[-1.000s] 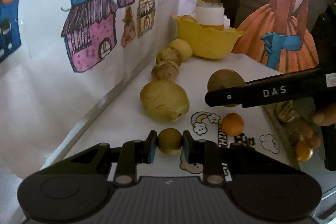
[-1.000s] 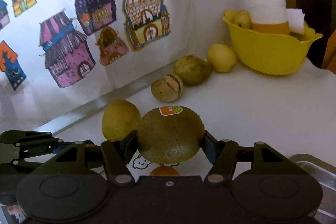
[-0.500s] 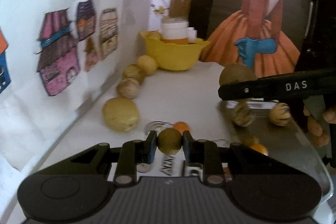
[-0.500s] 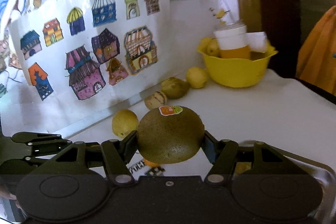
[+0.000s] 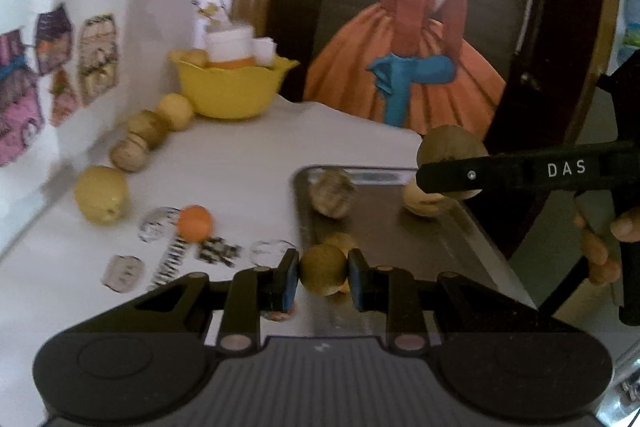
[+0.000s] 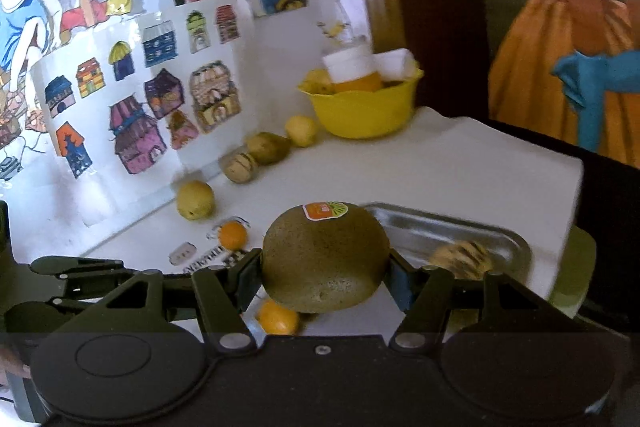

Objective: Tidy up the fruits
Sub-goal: 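Carry the large brown fruit and small brown fruit over the metal tray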

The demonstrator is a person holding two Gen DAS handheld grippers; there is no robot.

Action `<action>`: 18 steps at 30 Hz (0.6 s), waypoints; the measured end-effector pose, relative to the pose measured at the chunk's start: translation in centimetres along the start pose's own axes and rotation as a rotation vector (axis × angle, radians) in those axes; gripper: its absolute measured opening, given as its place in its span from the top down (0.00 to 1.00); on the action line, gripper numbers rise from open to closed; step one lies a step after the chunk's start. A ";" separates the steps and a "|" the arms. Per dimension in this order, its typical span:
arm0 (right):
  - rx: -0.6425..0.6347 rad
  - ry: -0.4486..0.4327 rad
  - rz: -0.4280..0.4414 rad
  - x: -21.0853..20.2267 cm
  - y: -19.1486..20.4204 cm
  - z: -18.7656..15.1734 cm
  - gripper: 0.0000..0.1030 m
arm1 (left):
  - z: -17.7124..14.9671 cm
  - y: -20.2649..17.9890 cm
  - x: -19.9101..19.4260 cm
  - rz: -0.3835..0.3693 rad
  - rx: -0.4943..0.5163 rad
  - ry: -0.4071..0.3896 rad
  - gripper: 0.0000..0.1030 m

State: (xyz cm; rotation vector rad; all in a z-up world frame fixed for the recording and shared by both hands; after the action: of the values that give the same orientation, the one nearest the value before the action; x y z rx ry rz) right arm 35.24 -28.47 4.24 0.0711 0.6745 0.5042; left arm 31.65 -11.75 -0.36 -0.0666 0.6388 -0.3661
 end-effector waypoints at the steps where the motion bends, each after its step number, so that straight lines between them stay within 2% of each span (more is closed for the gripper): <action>1: 0.009 0.001 -0.006 -0.3 -0.5 -0.4 0.37 | -0.3 -0.5 0.3 -0.006 0.005 0.007 0.72; 9: 0.046 0.013 -0.045 -0.8 -3.5 -3.4 0.37 | -1.8 -3.0 1.5 -0.024 0.029 0.043 0.72; 18: 0.054 0.018 -0.056 0.5 -4.5 -5.3 0.37 | -2.3 -3.5 2.3 -0.014 0.042 0.058 0.72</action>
State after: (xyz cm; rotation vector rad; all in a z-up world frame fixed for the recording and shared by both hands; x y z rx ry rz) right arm 34.24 -32.73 -1.20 0.0981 0.7054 0.4333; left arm 30.89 -15.70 -2.94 -0.0202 0.6879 -0.3956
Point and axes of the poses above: each gripper's, at about its wrist camera, not at the fingertips, and x roughly the way its jaws point, y to its left, z to its top, the point moved 9 cm from there along x, roughly the way its jaws point, and after that the axes turned 1 degree about y, right-handed, at the moved point
